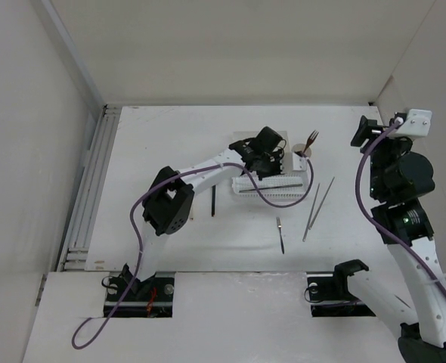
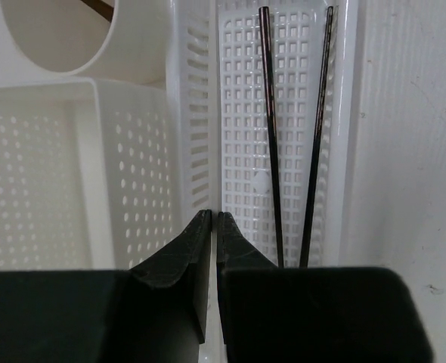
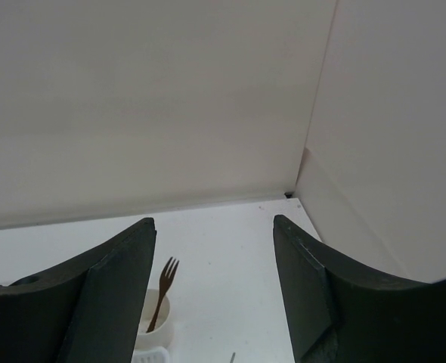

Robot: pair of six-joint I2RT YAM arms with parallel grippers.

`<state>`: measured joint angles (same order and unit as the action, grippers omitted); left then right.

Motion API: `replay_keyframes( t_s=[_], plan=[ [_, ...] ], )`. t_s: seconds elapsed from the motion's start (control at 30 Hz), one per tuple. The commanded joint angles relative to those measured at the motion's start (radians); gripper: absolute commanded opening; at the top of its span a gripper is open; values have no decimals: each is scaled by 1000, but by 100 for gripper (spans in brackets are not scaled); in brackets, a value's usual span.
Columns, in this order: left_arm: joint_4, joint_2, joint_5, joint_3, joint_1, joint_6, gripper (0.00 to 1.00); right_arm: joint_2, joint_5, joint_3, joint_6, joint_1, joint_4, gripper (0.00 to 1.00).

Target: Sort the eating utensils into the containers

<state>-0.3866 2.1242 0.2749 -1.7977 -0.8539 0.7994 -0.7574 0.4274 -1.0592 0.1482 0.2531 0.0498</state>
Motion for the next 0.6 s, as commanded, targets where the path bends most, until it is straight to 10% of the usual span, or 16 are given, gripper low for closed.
replay_keyframes(
  t_s=[0.0,0.3,0.57],
  plan=[
    [8,8,49,-23,-26,27,0,10,42,-8,-24,-8,53,69],
    [8,37,84,-20,-39,-35,1,20,44,-8,16,-8,62,72],
    [45,25,-43,-21,-48,-117,48,-51,59,-28,-126,-17,169,91]
  ],
)
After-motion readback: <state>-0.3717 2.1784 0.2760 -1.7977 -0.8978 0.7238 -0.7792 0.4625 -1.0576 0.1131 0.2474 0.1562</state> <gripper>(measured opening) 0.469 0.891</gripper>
